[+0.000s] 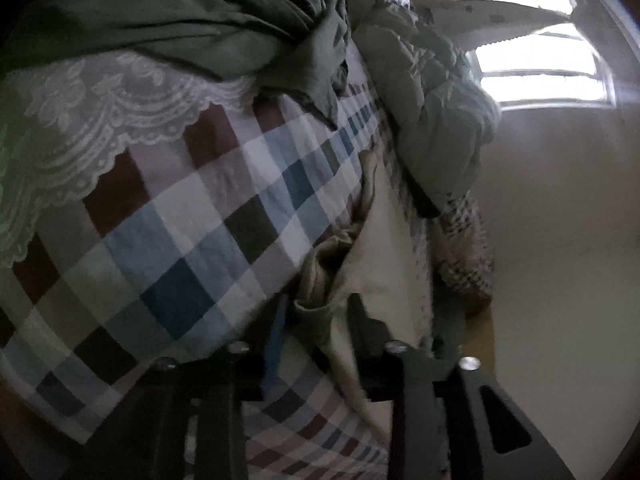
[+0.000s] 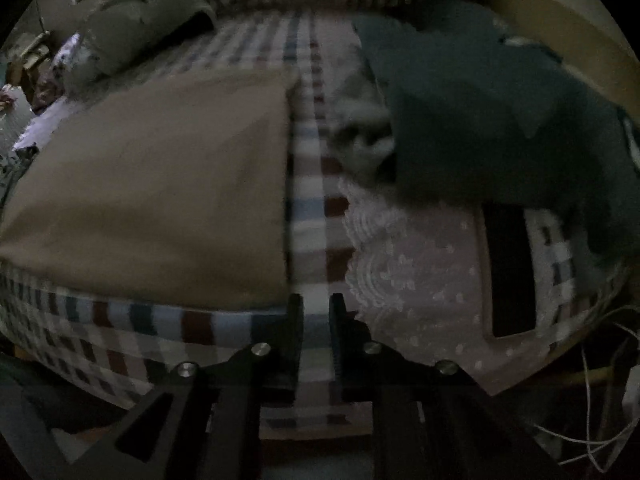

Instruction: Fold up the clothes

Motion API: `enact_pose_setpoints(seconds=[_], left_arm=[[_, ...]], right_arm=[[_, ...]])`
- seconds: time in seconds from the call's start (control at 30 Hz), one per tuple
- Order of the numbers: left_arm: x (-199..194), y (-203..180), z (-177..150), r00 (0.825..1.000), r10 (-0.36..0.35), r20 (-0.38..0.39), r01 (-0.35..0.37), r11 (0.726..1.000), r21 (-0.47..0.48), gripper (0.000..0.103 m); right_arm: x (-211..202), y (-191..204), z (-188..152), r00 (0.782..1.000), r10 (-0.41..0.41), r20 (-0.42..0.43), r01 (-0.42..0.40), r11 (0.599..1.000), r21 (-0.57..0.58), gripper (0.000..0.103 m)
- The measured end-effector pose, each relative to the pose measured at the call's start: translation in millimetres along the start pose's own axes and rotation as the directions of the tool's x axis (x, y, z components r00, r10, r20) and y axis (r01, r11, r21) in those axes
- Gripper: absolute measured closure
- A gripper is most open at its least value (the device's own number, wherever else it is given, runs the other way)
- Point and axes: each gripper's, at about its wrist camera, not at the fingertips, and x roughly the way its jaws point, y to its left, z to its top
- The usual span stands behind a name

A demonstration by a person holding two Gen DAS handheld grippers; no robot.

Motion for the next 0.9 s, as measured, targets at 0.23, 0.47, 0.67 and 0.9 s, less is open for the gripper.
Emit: enact_pose_setpoints(seconds=[0.23,0.47,0.67,0.9], left_arm=[[4.5,-2.5,6.2,1.000,-0.021,0.015,0.021,0.999,0.028,0.049],[11.7,-10.3,7.7,1.000,0.000,0.005,0.000,0.997,0.081,0.050],[13.8,-10.7,9.3,1.000,0.018,-0.023,-0.015,0.995,0.098,0.088],[8.8,-15.4,8.9,0.997,-0.063,-0.052,0.069,0.990,0.121,0.095]], right_arm=[[-44.2,83.2,-0.9,0.965,0.113,0.237,-0.087,0.989,-0.118,0.060],[-49.6,226.2,-12.4,0.893,0.253,0.372,-0.076,0.900,-0.428,0.056],[-37.5,345.9,-33.5,0.834,0.360,0.418,-0.008,0.766,-0.643,0.041],[-18.2,456.7,-80.6,0.774,0.434,0.462,0.197,0.528,-0.826,0.035]])
